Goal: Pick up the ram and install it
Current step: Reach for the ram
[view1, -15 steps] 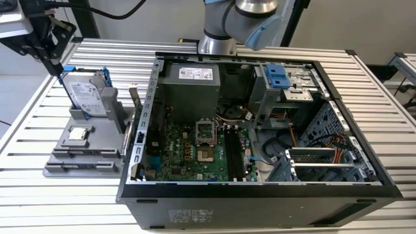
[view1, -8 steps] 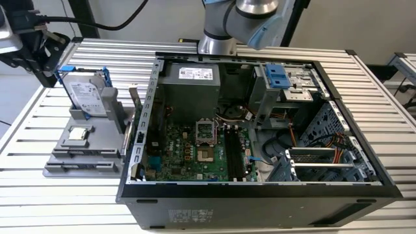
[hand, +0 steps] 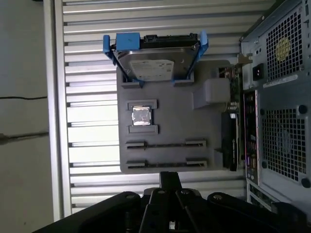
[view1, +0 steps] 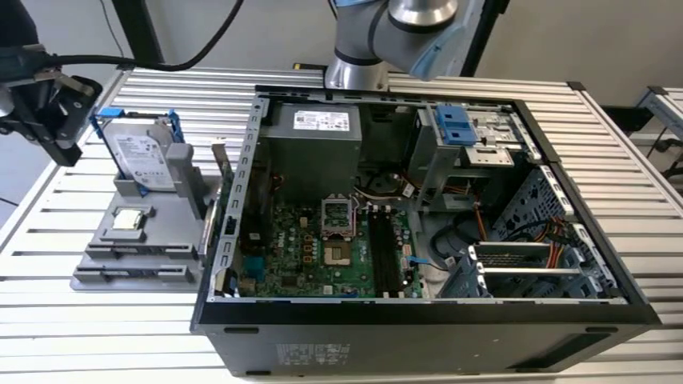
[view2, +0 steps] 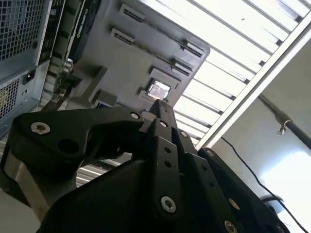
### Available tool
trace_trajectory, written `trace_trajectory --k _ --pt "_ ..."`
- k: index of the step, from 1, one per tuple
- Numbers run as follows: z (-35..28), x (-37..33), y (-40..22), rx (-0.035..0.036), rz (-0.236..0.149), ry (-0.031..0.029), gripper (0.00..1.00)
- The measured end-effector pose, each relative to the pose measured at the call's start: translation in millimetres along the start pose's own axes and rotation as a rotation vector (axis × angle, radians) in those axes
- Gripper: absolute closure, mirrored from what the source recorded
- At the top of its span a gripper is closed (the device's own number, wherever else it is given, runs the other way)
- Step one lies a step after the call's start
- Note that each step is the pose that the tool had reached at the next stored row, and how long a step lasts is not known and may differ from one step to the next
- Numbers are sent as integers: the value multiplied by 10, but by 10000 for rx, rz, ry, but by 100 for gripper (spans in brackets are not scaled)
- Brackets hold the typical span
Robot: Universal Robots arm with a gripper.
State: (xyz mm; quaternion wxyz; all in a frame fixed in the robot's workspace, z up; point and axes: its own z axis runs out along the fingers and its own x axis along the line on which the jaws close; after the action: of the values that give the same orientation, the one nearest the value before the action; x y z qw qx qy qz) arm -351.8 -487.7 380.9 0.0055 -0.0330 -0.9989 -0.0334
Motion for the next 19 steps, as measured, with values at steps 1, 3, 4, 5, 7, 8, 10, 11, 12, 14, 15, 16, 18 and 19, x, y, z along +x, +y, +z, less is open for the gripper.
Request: trace_trajectory --k 1,3,4,5,7,8,10,11,12,14,15,16,18,19 --pt "0 -2 -37 -5 0 8 100" --pt "-2 -6 -112 -15 2 21 100" --pt "-3 -8 -150 -22 3 25 100" --pt "-3 -10 -172 -30 2 29 100" --pt "-4 -9 -172 -28 6 56 100" --pt "-4 -9 -173 -27 7 63 100" --pt "-3 -10 -173 -26 7 78 100" --pt "-2 -10 -173 -27 7 84 100" --pt "-3 -10 -173 -25 7 92 100" --pt "-2 -10 -173 -25 8 105 100" --pt "-2 -10 -173 -23 9 113 100" --pt "-2 -10 -173 -23 9 120 100" --pt "-1 -10 -173 -22 10 134 100" --pt "-1 -10 -173 -22 11 140 100"
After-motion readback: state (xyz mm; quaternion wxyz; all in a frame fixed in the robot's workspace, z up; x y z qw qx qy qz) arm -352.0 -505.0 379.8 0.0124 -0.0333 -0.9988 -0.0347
